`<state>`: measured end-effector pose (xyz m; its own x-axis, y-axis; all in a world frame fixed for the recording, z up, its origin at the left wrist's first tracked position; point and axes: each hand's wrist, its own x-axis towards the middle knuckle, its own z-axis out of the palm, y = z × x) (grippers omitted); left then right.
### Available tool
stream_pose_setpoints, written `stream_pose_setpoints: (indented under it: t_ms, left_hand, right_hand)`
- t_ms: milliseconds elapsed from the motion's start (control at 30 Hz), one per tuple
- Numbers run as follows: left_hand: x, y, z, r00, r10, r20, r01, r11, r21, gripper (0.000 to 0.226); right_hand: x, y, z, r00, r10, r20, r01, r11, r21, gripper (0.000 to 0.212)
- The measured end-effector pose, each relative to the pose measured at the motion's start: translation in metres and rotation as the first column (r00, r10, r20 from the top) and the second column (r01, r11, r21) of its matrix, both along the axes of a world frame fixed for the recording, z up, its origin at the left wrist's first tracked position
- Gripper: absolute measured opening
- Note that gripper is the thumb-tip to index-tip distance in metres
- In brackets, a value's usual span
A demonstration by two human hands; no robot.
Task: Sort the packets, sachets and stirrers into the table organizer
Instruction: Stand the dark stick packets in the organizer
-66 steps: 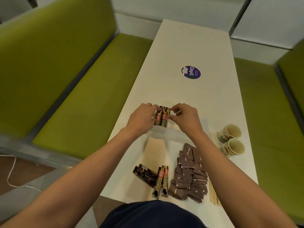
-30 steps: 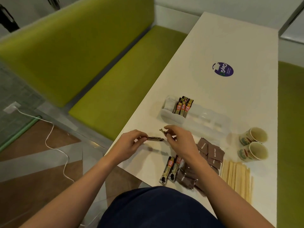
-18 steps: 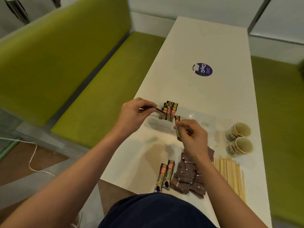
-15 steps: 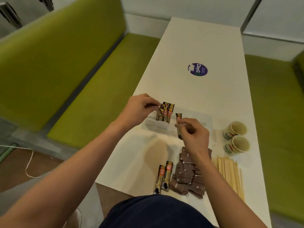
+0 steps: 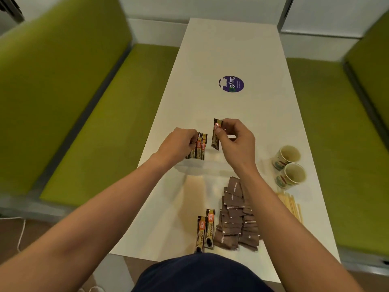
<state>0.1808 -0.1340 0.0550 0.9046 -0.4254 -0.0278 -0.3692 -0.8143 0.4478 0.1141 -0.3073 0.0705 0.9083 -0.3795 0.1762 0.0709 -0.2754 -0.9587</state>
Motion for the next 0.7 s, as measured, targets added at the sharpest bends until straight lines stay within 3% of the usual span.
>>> stream_pose_setpoints:
  t_ms: [200, 367, 467, 700]
  left_hand:
    - [0.002, 0.005, -0.007, 0.999, 0.026, 0.04, -0.025, 0.999, -0.024, 0.015]
    - [0.004, 0.005, -0.008, 0.998, 0.027, 0.055, -0.026, 0.999, -0.025, 0.02]
    - [0.005, 0.004, -0.009, 0.997, 0.054, 0.052, -0.051, 0.997, -0.056, 0.018]
    - [0.004, 0.005, -0.011, 0.998, 0.061, 0.027, -0.059, 0.995, -0.077, 0.015]
  right_hand:
    - [0.017, -0.003, -0.024, 0.985, 0.09, -0.147, -0.104, 0.99, -0.094, 0.007]
    - [0.027, -0.001, -0.041, 0.952, 0.072, -0.299, -0.147, 0.96, -0.239, 0.016]
    - [0.031, 0.0, -0.043, 0.953, 0.056, -0.298, -0.147, 0.945, -0.291, 0.015]
    - [0.029, -0.001, -0.043, 0.979, 0.046, -0.198, -0.096, 0.964, -0.249, 0.012]
